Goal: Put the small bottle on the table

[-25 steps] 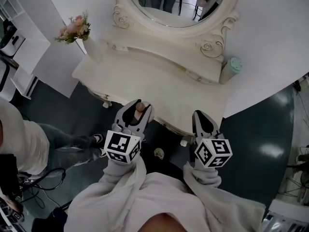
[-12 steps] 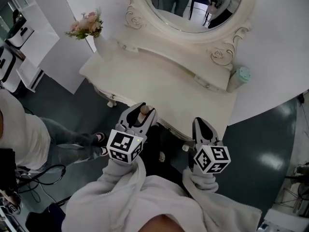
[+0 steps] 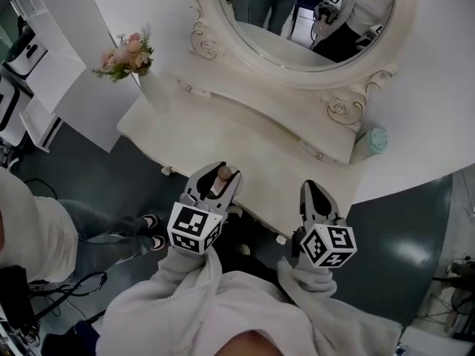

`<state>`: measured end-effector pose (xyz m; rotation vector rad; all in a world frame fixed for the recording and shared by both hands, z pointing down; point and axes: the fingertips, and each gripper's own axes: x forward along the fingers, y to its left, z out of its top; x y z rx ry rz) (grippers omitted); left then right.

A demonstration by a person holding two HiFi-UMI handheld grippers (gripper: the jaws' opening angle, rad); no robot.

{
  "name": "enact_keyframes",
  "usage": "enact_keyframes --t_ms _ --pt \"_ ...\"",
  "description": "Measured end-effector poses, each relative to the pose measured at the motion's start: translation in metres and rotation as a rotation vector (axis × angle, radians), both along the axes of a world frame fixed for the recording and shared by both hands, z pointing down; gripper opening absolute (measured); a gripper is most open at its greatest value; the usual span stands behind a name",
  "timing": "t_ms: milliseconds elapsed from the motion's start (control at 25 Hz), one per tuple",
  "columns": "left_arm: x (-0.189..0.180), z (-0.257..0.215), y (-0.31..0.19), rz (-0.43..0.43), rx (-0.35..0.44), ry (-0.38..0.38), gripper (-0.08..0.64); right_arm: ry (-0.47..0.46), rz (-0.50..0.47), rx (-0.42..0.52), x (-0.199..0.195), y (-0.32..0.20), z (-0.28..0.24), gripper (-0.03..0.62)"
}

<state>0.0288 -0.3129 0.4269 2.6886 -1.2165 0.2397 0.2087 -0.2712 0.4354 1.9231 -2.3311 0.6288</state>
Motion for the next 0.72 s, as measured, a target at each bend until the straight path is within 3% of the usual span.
enact_keyframes --t_ms 720 --pt "0.023 0.0 -0.133 0.069 -0.02 0.021 0.154 0.006 0.08 -0.032 0.018 -0.102 0.0 0.038"
